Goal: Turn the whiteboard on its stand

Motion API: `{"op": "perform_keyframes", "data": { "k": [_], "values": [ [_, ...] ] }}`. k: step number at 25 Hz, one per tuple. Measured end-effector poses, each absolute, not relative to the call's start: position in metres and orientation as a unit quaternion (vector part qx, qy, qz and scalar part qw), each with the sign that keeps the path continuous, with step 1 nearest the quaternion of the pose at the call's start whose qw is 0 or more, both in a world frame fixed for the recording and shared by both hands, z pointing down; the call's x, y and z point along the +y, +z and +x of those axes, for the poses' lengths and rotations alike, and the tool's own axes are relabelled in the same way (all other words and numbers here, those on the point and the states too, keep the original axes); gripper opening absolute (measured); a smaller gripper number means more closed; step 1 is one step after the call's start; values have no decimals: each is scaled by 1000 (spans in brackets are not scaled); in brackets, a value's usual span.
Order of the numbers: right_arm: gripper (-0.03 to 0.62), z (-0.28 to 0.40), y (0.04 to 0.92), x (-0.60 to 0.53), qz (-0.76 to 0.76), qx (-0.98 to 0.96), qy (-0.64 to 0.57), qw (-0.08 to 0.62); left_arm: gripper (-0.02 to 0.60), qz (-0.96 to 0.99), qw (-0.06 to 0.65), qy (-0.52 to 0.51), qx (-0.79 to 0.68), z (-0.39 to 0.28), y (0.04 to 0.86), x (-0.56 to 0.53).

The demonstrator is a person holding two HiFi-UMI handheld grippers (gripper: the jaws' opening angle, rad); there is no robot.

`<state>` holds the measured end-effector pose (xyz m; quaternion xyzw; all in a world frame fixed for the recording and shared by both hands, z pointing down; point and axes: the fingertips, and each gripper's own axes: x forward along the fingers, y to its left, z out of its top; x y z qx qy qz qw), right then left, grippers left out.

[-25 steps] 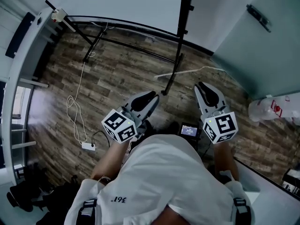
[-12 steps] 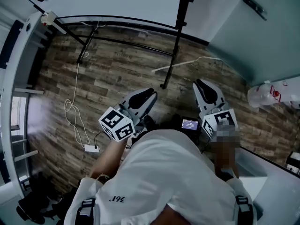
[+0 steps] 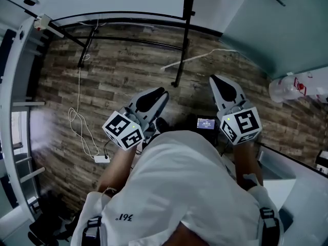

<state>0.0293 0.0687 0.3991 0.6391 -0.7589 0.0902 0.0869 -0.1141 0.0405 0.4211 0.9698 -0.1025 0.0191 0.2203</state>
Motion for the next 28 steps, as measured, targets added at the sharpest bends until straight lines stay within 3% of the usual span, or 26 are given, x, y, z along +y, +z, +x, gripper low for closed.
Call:
{"op": "perform_keyframes", "data": {
  "k": [28],
  "values": [
    [25,34,395,80,633,-765,80,85,72,972,224,28,-72,-81,422,60]
  ]
}}
